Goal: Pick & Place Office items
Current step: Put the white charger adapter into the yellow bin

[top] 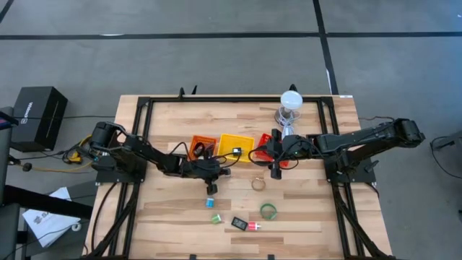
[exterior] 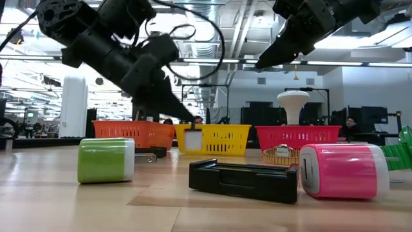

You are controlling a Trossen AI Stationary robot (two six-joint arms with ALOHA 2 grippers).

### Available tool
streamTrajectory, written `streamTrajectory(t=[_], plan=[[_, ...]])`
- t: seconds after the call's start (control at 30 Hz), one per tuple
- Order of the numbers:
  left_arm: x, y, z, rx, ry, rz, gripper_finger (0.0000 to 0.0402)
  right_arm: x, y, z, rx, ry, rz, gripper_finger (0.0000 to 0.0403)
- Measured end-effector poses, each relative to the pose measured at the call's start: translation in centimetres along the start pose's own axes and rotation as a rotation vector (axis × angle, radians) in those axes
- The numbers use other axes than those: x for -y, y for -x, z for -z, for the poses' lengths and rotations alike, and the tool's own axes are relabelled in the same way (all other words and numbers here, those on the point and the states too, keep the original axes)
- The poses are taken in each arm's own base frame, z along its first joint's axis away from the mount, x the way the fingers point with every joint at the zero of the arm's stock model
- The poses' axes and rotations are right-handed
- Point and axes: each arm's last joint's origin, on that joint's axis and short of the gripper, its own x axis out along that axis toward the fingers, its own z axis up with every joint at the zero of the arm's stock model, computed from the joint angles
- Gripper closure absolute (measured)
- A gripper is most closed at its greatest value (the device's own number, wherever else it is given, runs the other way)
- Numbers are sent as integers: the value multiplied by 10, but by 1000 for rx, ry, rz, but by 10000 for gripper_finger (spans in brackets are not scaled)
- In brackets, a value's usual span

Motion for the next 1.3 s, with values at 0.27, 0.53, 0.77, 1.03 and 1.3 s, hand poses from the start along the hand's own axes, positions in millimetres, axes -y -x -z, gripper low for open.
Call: streamTrajectory(t=[0.27, 0.53, 0.77, 1.03, 1.3], plan=[[-11, 28, -41, 169, -89, -11, 400, 0, 0, 1, -8, 2, 0, 168], [-60, 29, -53, 201, -24, -59, 400, 0, 0, 1, -7, 1, 0, 168], [-82, 4, -32, 86, -1, -47, 400, 0, 0, 1, -6, 1, 0, 168], [-91, -5, -22, 39, 18, -73, 399, 0, 0, 1, -7, 1, 0, 168], [-92, -5, -19, 34, 21, -79, 370, 0, 0, 2, -16, 3, 0, 168]])
